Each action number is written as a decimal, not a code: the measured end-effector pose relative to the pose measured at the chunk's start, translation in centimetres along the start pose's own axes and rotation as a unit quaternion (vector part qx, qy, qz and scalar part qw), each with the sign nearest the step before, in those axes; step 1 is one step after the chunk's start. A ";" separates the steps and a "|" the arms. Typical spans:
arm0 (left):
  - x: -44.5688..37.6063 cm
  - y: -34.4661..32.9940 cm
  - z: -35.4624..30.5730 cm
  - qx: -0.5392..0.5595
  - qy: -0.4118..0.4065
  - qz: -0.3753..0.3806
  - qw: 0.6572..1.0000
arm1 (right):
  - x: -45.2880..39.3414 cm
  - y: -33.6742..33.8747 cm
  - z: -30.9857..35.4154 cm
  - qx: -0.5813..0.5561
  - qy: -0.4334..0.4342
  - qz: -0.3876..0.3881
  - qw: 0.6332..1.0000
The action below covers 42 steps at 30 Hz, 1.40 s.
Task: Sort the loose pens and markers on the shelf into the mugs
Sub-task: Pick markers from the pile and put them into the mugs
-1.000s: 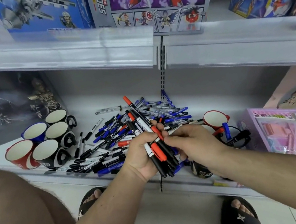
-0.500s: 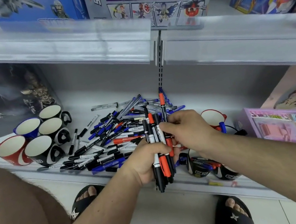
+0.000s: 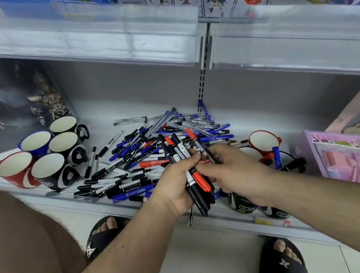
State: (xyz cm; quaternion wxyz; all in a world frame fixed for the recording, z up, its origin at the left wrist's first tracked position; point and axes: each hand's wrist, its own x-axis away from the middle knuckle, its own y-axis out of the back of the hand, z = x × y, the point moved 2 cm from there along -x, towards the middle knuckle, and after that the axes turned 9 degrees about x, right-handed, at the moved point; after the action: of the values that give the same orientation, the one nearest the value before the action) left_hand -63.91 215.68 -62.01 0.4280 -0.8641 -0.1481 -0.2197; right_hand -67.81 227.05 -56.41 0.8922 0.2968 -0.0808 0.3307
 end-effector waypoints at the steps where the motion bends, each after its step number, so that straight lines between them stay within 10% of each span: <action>1: 0.0 0.0 0.1 -0.006 -0.006 -0.005 1.000 | 0.1 -0.2 -0.1 0.045 0.007 0.009 0.999; 6: 0.0 -0.2 1.0 -0.022 -0.012 0.001 1.000 | -0.3 0.3 -0.7 0.145 0.028 -0.006 0.989; 13: 0.2 -1.2 1.9 -0.034 0.012 -0.005 0.999 | -0.6 1.9 -2.6 -0.084 -0.097 0.132 0.983; 22: -0.7 -3.2 2.5 0.029 0.065 0.009 0.997 | -1.4 7.8 -5.1 -0.281 -0.150 0.089 0.944; 42: -2.2 -1.3 3.6 0.084 0.045 0.012 0.995 | -2.0 9.0 -16.6 -0.090 -0.376 0.121 0.914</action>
State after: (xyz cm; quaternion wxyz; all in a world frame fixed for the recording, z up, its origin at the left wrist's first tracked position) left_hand -65.45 219.17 -64.16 0.5079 -0.8160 -0.1358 -0.2403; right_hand -75.98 241.09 -66.24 0.7723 0.3053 -0.4746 0.2917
